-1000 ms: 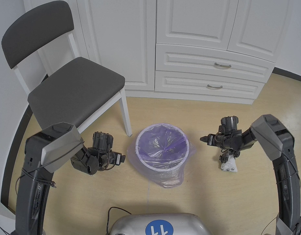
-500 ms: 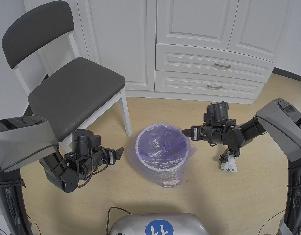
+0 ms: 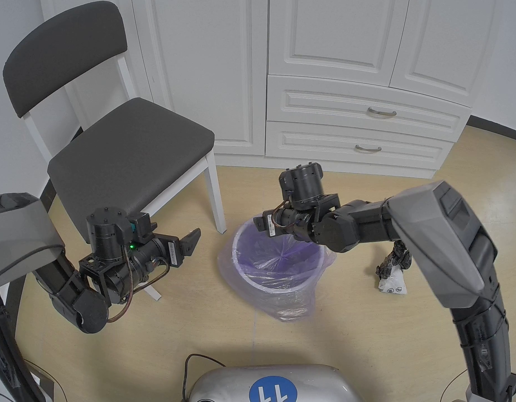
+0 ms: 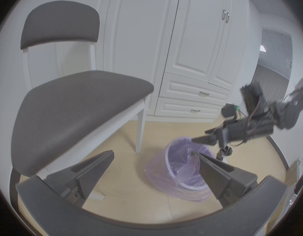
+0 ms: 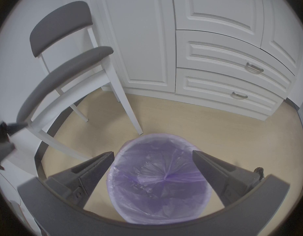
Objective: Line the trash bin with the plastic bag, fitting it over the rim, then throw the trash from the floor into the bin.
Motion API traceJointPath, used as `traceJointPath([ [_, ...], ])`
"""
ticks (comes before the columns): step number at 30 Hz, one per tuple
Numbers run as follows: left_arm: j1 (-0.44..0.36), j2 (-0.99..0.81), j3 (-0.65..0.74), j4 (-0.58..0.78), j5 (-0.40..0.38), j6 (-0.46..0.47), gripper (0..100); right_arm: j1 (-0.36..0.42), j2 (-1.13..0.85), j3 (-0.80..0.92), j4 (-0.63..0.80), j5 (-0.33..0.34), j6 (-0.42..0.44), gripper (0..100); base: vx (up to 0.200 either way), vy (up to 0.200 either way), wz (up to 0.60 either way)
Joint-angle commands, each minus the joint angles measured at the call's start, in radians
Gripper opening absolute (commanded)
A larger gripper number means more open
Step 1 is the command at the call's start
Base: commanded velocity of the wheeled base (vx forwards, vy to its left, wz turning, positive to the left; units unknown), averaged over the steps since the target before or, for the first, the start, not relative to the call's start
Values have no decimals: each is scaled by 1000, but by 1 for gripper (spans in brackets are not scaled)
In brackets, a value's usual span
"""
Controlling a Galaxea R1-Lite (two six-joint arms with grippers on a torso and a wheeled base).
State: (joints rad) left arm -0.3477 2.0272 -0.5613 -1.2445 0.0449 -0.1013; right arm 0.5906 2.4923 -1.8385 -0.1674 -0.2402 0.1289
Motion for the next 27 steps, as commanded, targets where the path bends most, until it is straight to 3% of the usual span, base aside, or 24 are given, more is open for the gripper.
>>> traceJointPath([
  [1, 7, -96, 18, -10, -8, 0, 100, 43, 181, -139, 16, -45, -3, 100, 0, 0, 0],
  [10, 24, -107, 18, -10, -7, 2, 100, 43, 227, -161, 37, -48, 100, 100, 0, 0, 0],
  [17, 24, -110, 18, -12, -7, 3, 100, 61, 195, -159, 189, -17, 262, 100, 0, 0, 0],
  [27, 29, -113, 20, -12, -5, 9, 100, 75, 161, -119, 325, 7, 324, 100, 0, 0, 0],
])
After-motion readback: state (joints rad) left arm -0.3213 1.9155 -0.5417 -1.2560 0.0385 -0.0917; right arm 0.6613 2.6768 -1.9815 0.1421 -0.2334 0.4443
